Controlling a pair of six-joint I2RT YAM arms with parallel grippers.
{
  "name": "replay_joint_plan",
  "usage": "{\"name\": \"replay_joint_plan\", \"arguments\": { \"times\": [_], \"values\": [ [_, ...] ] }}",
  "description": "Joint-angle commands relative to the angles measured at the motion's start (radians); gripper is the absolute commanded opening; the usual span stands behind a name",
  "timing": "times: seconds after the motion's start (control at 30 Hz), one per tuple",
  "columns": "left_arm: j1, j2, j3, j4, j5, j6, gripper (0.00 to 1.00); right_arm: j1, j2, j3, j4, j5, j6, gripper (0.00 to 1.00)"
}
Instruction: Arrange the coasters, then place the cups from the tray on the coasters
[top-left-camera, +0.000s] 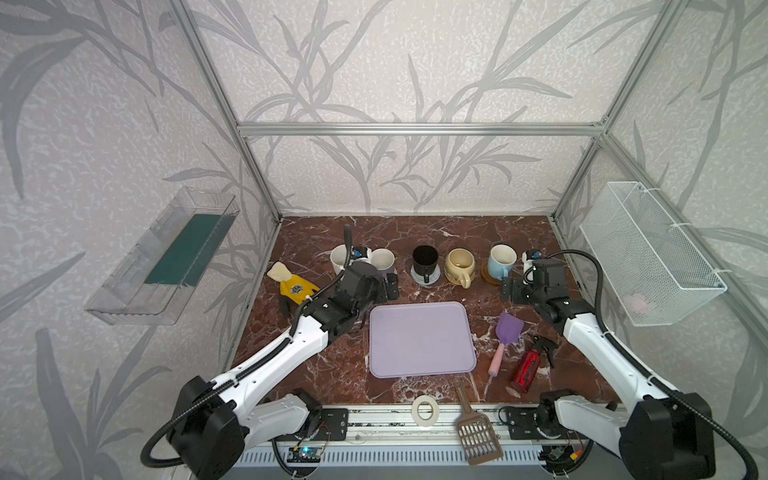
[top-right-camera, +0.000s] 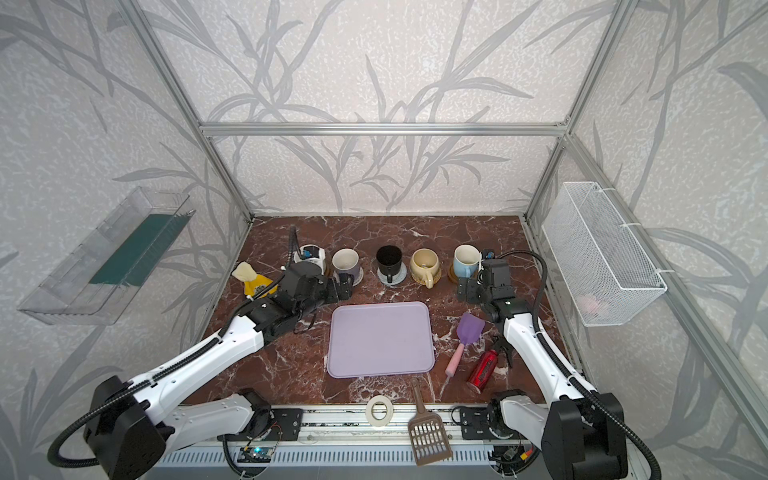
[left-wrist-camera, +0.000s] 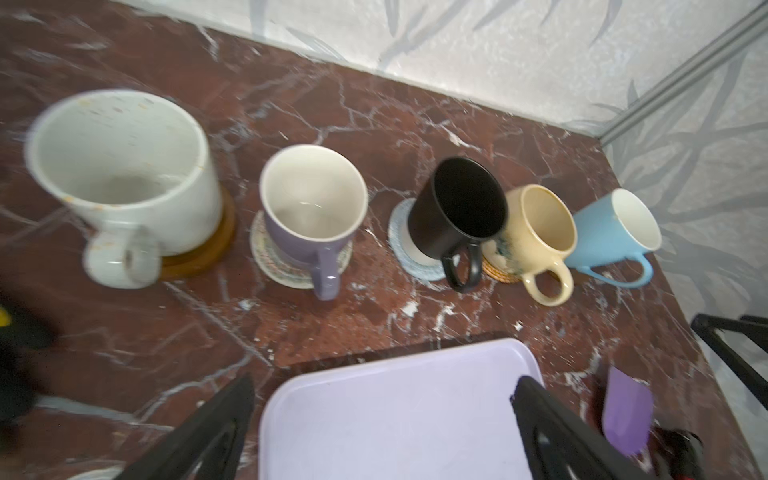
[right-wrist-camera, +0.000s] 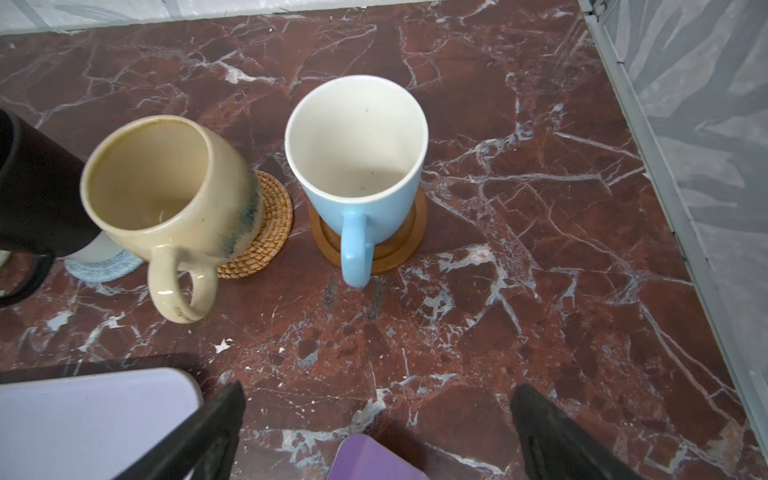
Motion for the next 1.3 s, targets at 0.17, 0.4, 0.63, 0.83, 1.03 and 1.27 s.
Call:
{"name": "replay_joint_plan", "arguments": {
  "times": [0.17, 0.4, 0.63, 0.83, 1.03, 1.27],
  "values": [
    [0.128, -0.100, -0.097, -0.041, -0.208, 0.242, 0.99, -0.001, -0.129, -0.253, 0.392, 0.033, -0.107, 0.84],
    [0.283, -0.100, -0.173, 0.082, -0.226, 0.332, 0.99, -0.005, -0.113, -0.304, 0.512, 0.112, -0.146, 0.88],
    [0.323, -0.069, -0.356, 0.420, -0.273, 0.437, 0.99, -0.004, -0.044, -0.321, 0.589, 0.112, -0.186, 0.89],
    [0.378, -0.023, -0.435, 0.622, -0.214, 0.535, 0.99, -0.005, 0.045, -0.345, 0.717, 0.092, -0.206, 0.89],
    [0.429, 0.147, -0.483, 0.866, -0.155, 0.581, 0.99, -0.007, 0.111, -0.385, 0.878, 0.076, -0.207, 0.90],
    [0.537, 0.234, -0.496, 1.044, 0.002, 0.527, 0.99, -0.012, 0.179, -0.405, 1.044, 0.065, -0.208, 0.92]
  ]
}}
